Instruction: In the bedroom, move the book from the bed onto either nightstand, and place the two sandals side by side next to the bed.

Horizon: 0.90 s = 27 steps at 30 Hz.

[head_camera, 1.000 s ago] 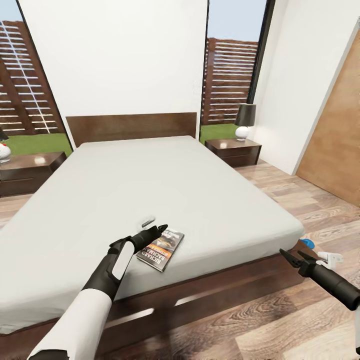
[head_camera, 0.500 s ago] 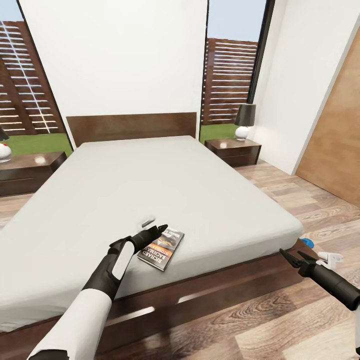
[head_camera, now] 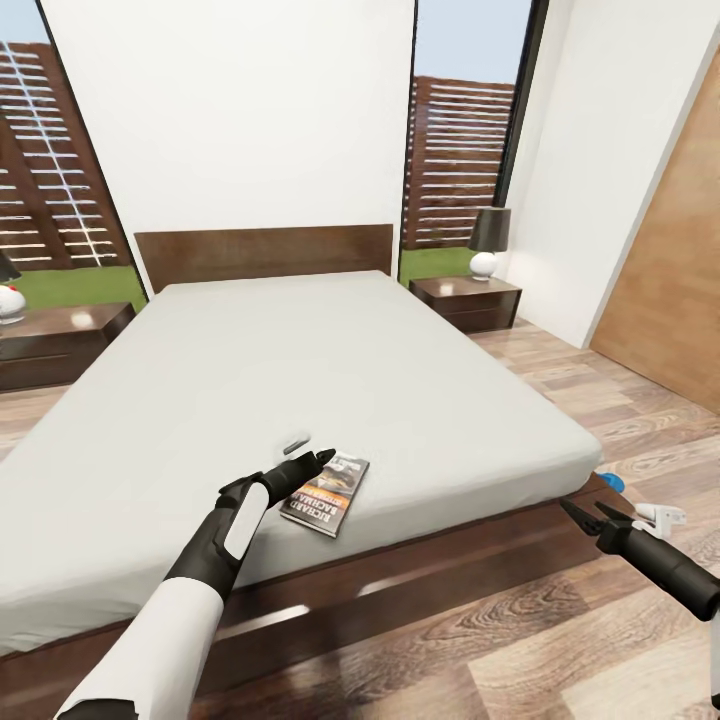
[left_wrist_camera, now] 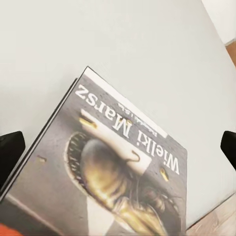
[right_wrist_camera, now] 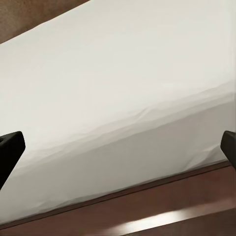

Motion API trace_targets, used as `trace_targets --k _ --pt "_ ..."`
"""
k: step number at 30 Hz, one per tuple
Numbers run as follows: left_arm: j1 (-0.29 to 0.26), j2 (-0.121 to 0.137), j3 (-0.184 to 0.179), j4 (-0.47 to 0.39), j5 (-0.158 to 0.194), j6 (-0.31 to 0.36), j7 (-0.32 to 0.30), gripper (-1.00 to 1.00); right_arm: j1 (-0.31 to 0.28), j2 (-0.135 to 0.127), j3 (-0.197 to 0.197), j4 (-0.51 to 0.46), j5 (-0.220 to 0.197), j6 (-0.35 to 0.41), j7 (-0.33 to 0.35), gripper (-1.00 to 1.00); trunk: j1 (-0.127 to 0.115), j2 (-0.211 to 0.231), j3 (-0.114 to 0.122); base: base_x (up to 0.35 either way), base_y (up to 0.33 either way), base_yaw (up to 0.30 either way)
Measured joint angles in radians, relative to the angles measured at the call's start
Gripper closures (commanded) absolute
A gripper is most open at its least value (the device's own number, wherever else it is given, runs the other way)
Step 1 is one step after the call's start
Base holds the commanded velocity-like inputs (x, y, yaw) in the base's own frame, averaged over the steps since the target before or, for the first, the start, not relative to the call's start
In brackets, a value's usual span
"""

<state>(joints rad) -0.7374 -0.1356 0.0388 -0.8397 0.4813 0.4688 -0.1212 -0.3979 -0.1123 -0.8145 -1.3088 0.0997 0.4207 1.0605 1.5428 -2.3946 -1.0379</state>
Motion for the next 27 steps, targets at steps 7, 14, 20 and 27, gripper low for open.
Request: trace_targets --k 7,14,20,27 --pt "0.0 0.0 0.0 0.0 0.0 0.001 0.0 -1.0 0.0 0.0 0.0 0.0 0.0 0.0 0.0 -1.0 0.0 0.0 0.0 -0.002 0.0 0.0" --pt "0.0 0.0 0.0 0.0 0.0 0.001 0.0 -1.0 0.0 0.0 0.0 0.0 0.0 0.0 0.0 -1.0 0.0 0.0 0.0 0.0 0.0 0.0" --pt "0.0 0.0 0.0 0.0 0.0 0.001 0.001 -1.0 0.0 0.0 0.0 0.0 0.0 0.0 0.0 -1.0 0.0 0.0 0.0 0.0 0.0 0.0" --pt "0.0 0.0 0.0 0.0 0.0 0.001 0.001 -1.0 0.0 0.0 0.0 0.0 0.0 0.0 0.0 -1.0 0.0 0.0 0.0 -0.069 0.0 0.0"
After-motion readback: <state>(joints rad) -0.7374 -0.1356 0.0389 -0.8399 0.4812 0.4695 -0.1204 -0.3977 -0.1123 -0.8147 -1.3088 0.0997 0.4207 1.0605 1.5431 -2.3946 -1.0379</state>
